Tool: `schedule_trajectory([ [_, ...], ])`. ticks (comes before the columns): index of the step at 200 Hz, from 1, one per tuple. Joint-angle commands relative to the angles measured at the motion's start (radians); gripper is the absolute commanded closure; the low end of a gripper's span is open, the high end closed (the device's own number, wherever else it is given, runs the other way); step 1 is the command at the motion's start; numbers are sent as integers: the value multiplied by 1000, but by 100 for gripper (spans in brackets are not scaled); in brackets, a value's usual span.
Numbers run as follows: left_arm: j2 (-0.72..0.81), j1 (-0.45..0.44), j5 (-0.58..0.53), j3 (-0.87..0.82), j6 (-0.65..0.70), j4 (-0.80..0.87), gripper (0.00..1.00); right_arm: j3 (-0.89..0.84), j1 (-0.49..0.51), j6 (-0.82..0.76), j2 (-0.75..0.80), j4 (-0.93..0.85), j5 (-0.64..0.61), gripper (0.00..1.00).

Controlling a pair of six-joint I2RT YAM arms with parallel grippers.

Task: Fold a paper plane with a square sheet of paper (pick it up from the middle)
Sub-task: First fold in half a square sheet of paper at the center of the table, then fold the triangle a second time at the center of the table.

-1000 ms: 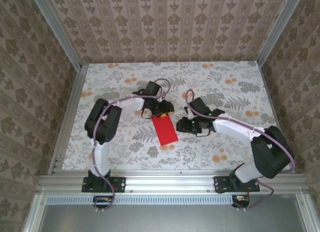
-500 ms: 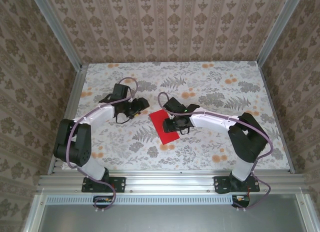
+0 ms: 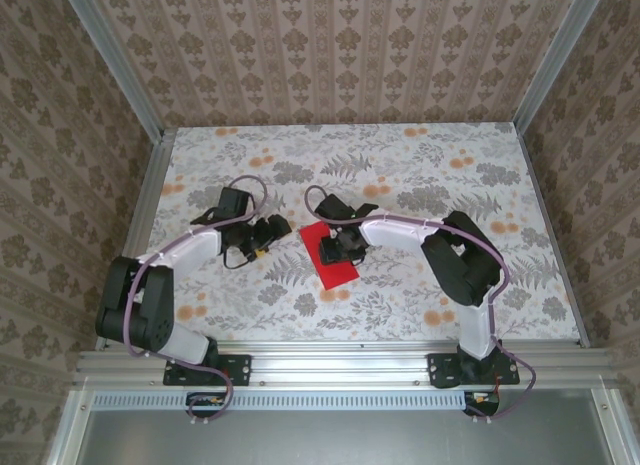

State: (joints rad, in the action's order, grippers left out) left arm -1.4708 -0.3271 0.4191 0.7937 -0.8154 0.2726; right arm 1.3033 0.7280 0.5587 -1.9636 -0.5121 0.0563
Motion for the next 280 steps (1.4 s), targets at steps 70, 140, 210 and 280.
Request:
schedule_trajectory([
  [70,40,-81,-10,-78,-48,2,18,-24,-32,459,49,130,100,54],
  [140,69,-61,-36,-79,-48,32,18,232,-19,-193,-72,-119,-104,46],
  [210,68,-56,-37,-83,-45,38,17,384,-11,-333,-219,-176,-98,40],
  [280,70,-82,-6,-89,-38,30,17,335,-43,-73,-262,-169,-171,32],
])
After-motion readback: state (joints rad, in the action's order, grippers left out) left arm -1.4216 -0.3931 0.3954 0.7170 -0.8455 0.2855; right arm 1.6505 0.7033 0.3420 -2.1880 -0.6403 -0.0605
